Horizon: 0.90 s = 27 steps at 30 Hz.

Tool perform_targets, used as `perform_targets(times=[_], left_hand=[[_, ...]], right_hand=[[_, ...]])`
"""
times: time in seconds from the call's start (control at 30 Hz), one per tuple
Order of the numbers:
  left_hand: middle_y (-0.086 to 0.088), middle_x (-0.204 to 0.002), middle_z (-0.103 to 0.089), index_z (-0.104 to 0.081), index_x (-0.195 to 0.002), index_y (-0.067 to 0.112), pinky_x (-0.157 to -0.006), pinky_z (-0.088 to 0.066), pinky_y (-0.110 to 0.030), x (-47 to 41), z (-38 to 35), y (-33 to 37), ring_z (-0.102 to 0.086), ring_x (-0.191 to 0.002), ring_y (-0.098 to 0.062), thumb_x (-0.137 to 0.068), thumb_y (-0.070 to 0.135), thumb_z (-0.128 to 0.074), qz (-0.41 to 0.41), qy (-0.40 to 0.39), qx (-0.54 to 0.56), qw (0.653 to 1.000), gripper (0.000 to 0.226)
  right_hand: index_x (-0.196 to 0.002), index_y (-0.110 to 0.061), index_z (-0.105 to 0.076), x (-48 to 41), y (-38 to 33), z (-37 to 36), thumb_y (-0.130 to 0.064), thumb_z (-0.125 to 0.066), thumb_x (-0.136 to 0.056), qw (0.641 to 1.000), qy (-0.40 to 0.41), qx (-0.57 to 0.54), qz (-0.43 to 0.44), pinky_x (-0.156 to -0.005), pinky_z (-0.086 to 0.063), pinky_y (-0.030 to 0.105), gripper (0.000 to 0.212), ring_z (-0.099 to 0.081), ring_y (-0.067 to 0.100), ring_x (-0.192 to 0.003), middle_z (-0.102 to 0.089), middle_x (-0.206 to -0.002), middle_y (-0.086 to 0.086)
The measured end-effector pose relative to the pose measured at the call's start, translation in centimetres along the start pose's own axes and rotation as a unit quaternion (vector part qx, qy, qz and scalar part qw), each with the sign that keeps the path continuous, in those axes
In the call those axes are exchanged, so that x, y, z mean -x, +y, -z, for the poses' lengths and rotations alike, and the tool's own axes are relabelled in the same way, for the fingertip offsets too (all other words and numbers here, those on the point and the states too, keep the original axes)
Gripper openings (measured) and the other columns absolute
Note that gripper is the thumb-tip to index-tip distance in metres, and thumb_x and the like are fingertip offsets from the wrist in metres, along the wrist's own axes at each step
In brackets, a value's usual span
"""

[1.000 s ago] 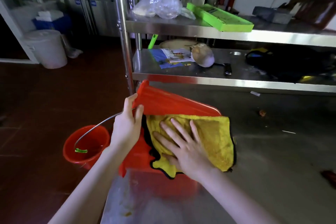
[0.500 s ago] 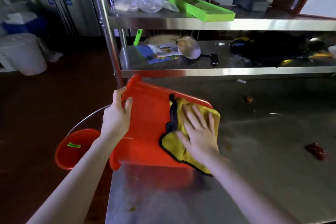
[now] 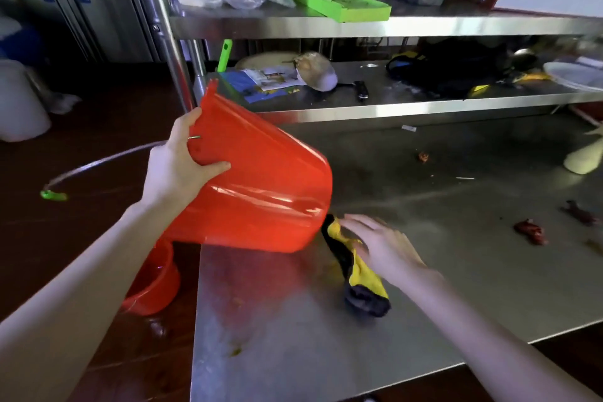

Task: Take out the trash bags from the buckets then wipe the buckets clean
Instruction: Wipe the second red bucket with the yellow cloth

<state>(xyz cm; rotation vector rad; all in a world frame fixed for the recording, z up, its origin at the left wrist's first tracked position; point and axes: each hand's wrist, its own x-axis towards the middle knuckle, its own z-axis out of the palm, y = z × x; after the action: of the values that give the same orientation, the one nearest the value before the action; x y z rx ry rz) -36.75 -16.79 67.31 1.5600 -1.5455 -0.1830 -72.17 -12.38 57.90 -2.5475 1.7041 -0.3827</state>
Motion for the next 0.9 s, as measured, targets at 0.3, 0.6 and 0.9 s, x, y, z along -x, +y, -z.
perform_targets(times=[0.3, 0.6, 0.9], left_hand=[[-0.001, -0.115, -0.069, -0.031, -0.147, 0.041, -0.072, -0.059, -0.034, 4.4, 1.3, 1.6, -0.071, -0.093, -0.024, -0.066, 0.043, -0.086, -0.23, -0.068, -0.136, 0.961, 0.098], [0.001, -0.093, -0.066, -0.022, -0.153, 0.027, -0.069, -0.056, -0.037, 6.5, 1.6, 1.9, -0.064, -0.079, -0.022, -0.08, 0.047, -0.074, -0.354, -0.082, -0.18, 0.914, 0.092], [0.003, -0.119, -0.064, -0.023, -0.154, 0.033, -0.096, -0.044, -0.026, 9.0, 2.7, 3.4, -0.056, -0.107, -0.015, -0.091, 0.058, -0.051, -0.233, -0.09, -0.158, 0.955, 0.074]], right_hand=[[-0.136, -0.029, -0.049, -7.3, -8.9, 6.3, -0.047, -0.051, -0.095, 0.922, 0.137, -0.353, -0.078, -0.097, -0.048, 0.035, 0.045, -0.059, 0.012, -0.111, -0.059, -0.128, -0.005], [-0.142, -0.042, -0.032, -9.5, -10.8, 9.9, -0.093, -0.05, -0.054, 0.832, 0.036, -0.475, -0.283, -0.098, -0.046, 0.055, 0.103, -0.049, 0.029, -0.126, -0.042, -0.143, 0.001], [-0.118, -0.02, -0.05, -11.7, -10.6, 11.8, -0.048, -0.063, -0.062, 0.837, 0.007, -0.473, -0.273, -0.075, -0.057, 0.055, 0.064, -0.062, 0.033, -0.096, -0.055, -0.117, 0.009]])
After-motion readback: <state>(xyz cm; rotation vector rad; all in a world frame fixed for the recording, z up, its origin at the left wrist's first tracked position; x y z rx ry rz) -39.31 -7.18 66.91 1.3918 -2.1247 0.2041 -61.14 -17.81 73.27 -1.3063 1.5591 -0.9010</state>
